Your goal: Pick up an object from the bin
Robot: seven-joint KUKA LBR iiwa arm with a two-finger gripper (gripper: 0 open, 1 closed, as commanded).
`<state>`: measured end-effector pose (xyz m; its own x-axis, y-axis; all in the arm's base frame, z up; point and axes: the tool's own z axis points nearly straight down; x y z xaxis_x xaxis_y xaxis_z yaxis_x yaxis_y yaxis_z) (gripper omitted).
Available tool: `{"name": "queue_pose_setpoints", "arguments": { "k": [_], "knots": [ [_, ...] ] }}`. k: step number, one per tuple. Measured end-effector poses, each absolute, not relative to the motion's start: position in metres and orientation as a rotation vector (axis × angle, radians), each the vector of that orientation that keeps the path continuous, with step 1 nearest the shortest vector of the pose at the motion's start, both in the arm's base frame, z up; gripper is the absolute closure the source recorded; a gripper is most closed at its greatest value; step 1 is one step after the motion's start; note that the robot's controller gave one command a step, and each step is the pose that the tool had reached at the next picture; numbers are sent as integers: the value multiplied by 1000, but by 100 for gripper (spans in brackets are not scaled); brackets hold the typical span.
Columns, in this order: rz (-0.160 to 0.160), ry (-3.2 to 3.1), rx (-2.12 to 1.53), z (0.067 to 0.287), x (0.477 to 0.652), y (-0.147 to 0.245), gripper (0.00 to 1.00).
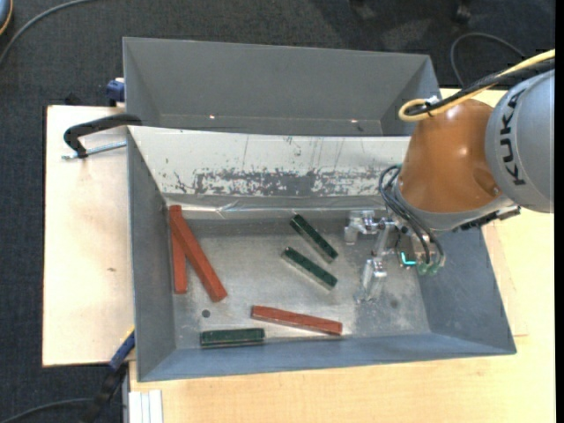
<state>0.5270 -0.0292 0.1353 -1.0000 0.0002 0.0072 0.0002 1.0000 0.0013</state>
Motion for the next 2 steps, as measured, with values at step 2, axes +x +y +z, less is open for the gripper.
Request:
{"name": "queue_pose_setpoints", "arguments": {
  "k": [2],
  "knots": [
    [-6,-3144,239,73,566,76,0]
  ]
}}
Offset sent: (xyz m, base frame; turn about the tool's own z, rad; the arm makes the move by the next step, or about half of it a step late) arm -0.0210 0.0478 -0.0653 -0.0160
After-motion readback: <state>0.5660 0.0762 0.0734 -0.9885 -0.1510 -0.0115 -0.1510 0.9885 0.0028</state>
